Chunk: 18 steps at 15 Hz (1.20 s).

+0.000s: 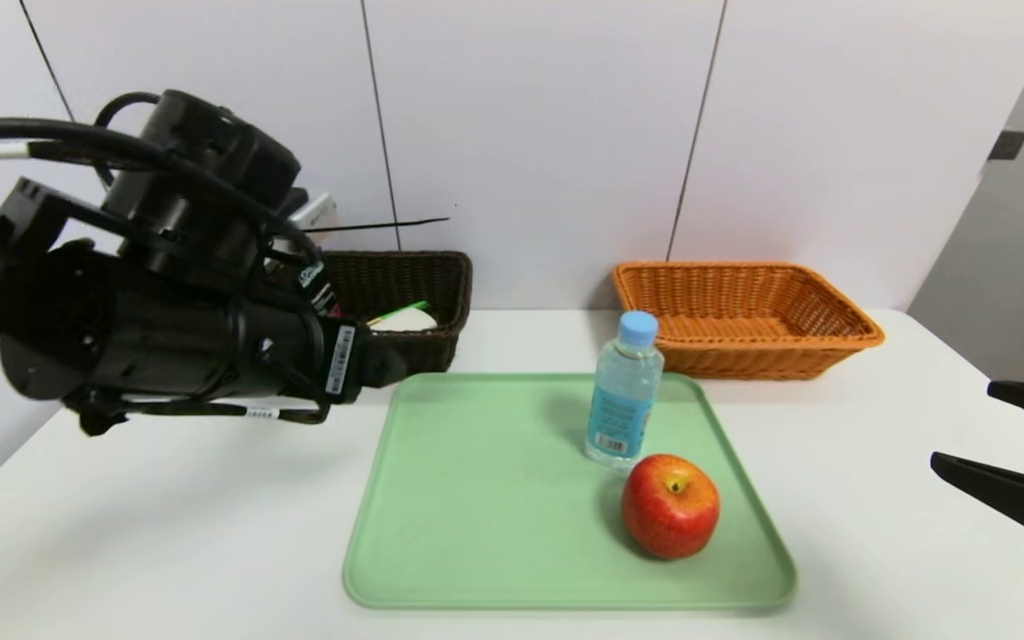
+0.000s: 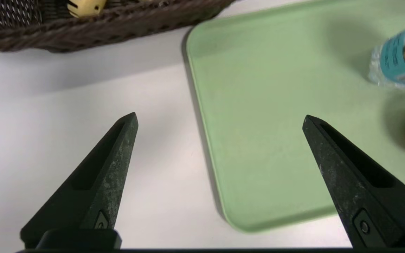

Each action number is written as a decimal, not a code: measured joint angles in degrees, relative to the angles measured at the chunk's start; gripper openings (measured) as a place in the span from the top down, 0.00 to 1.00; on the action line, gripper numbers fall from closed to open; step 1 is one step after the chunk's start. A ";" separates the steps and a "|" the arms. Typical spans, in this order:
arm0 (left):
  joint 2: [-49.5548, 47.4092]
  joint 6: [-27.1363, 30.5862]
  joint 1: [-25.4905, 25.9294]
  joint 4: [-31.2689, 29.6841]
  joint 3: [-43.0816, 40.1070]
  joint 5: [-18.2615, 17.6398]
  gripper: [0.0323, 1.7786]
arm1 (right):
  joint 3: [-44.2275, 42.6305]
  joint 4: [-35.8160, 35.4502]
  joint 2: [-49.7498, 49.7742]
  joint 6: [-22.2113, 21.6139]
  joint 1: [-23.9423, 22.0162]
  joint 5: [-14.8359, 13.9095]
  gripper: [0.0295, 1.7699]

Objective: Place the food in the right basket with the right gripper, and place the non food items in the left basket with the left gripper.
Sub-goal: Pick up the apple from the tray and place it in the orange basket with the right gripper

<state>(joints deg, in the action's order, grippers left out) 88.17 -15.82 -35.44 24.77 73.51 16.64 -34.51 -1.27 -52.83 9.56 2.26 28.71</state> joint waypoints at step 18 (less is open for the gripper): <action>-3.52 0.37 -1.74 -4.13 -6.95 0.61 0.05 | -32.46 25.77 -28.33 2.32 6.80 3.07 0.03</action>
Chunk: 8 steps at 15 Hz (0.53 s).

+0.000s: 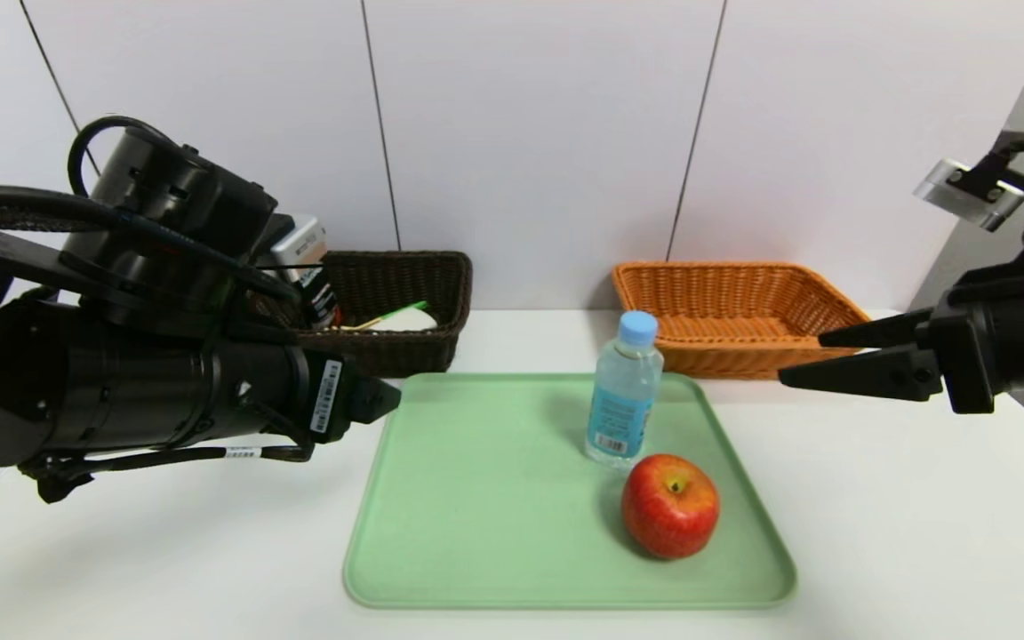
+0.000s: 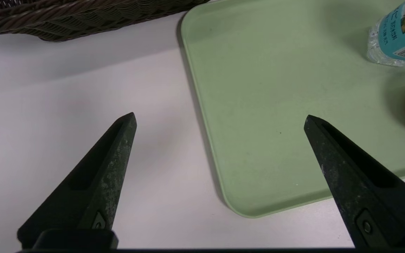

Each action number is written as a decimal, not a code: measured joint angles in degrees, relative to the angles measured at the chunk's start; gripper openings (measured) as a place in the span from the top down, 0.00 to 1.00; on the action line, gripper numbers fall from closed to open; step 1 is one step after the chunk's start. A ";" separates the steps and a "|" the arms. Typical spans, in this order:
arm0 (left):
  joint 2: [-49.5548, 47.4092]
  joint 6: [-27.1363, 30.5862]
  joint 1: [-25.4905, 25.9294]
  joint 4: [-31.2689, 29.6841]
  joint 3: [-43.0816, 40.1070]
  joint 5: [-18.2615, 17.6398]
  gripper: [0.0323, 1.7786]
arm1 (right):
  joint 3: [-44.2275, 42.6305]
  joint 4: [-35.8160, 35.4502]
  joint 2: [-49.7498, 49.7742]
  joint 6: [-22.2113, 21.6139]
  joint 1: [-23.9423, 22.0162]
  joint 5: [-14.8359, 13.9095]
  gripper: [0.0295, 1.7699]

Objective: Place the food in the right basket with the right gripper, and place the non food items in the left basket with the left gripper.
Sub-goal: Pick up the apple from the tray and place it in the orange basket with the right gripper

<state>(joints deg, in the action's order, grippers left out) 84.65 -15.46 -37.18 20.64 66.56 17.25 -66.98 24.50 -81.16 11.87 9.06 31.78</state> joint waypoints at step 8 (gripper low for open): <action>1.21 0.02 -0.05 -0.17 0.17 0.11 0.05 | -20.18 26.12 -8.50 1.27 6.88 -11.63 0.03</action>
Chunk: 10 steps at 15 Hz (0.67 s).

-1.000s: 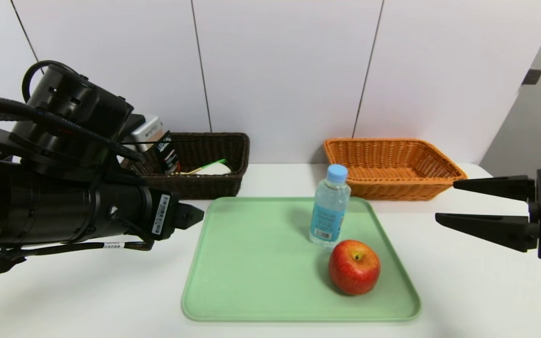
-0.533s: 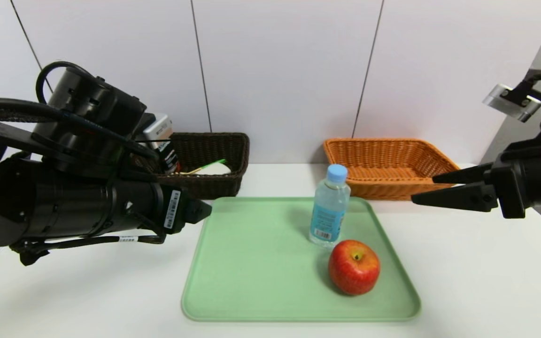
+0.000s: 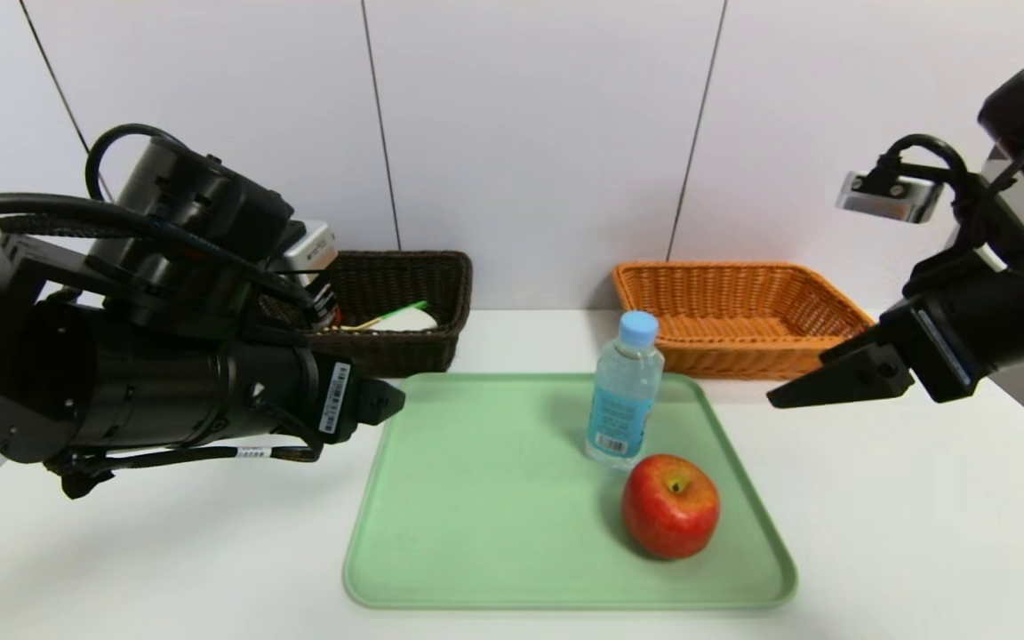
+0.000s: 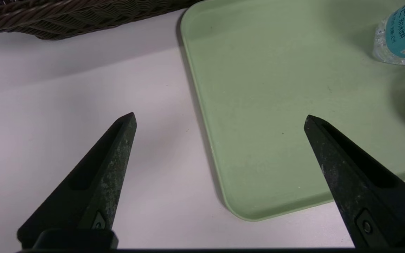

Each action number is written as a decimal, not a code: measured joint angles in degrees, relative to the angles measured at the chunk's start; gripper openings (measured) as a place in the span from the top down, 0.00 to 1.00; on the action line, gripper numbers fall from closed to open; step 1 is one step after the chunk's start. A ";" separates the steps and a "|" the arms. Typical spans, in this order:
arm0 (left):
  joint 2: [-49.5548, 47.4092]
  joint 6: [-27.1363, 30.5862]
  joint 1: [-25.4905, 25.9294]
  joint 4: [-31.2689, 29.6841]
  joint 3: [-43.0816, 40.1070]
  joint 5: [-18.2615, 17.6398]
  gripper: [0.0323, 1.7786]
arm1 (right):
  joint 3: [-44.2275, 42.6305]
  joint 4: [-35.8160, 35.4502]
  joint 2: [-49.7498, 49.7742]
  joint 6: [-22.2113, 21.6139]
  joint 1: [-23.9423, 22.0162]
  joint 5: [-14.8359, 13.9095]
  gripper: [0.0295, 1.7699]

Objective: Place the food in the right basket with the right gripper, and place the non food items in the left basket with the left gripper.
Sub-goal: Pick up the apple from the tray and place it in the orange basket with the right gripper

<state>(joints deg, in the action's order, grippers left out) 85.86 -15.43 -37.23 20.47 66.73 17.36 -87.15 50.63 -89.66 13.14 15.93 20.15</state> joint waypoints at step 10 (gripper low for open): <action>1.27 0.02 0.00 -1.62 -0.04 -0.11 0.05 | -1.07 3.86 -6.39 -1.66 8.29 -4.94 0.03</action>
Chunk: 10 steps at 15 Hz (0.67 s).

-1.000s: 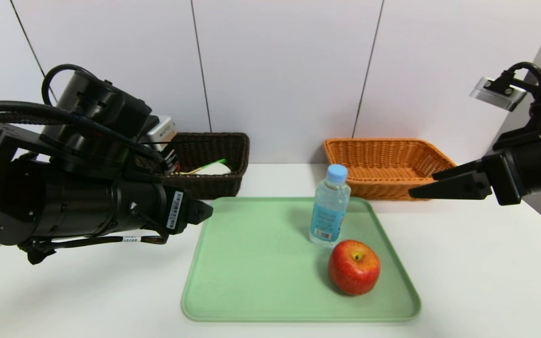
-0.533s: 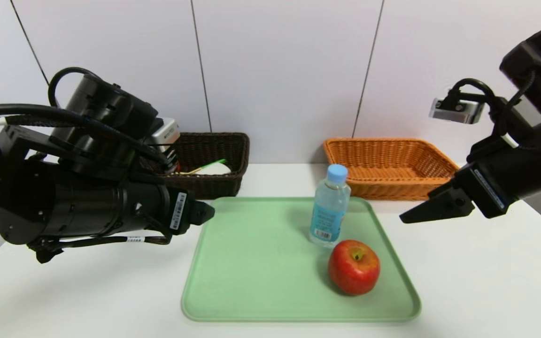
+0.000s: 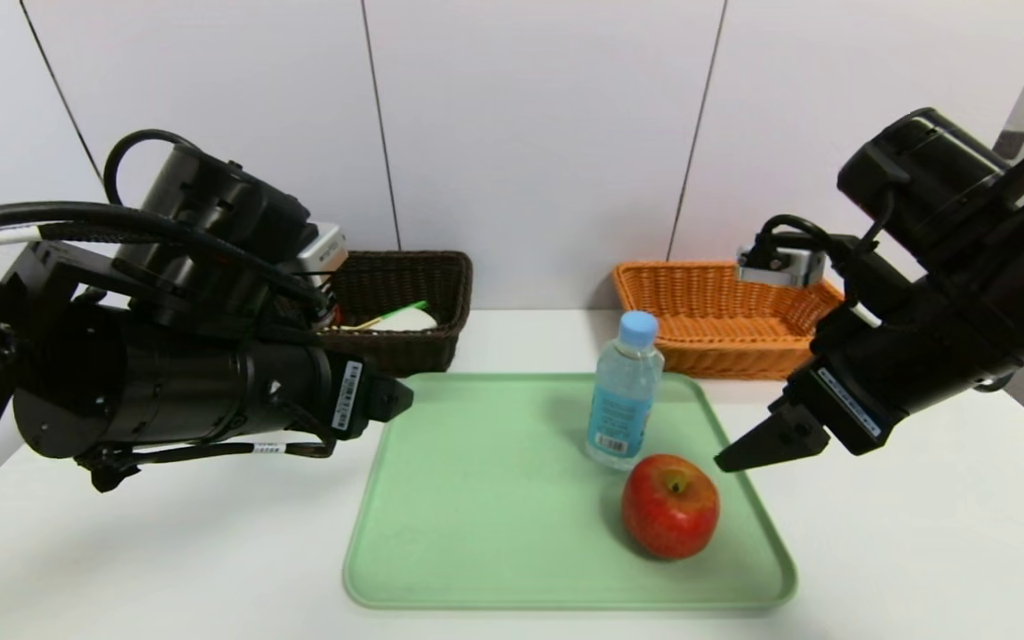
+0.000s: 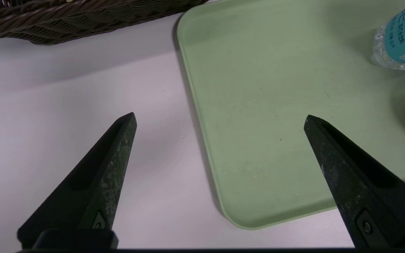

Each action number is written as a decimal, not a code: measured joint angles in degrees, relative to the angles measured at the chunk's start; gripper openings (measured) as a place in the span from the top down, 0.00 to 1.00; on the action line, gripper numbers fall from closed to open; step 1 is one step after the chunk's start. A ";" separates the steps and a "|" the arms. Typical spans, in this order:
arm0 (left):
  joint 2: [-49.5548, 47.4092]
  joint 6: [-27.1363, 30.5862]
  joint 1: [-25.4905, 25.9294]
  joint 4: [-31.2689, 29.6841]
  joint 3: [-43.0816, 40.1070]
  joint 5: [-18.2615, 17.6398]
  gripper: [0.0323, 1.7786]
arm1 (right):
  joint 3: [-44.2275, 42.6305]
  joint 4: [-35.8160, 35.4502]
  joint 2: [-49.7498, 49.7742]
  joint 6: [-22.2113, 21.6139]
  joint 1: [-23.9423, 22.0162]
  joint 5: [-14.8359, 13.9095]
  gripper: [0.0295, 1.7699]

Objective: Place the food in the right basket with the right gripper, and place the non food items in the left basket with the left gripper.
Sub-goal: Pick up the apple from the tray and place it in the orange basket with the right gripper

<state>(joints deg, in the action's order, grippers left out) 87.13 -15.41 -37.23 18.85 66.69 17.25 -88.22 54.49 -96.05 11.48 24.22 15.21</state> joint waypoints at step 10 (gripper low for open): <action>0.79 -0.07 -0.02 -0.05 -0.07 0.02 0.05 | 3.33 -1.08 -3.06 0.26 4.52 -2.73 0.03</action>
<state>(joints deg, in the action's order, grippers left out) 87.92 -15.48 -37.25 18.80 66.62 17.27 -84.90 53.41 -99.11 11.74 28.75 12.48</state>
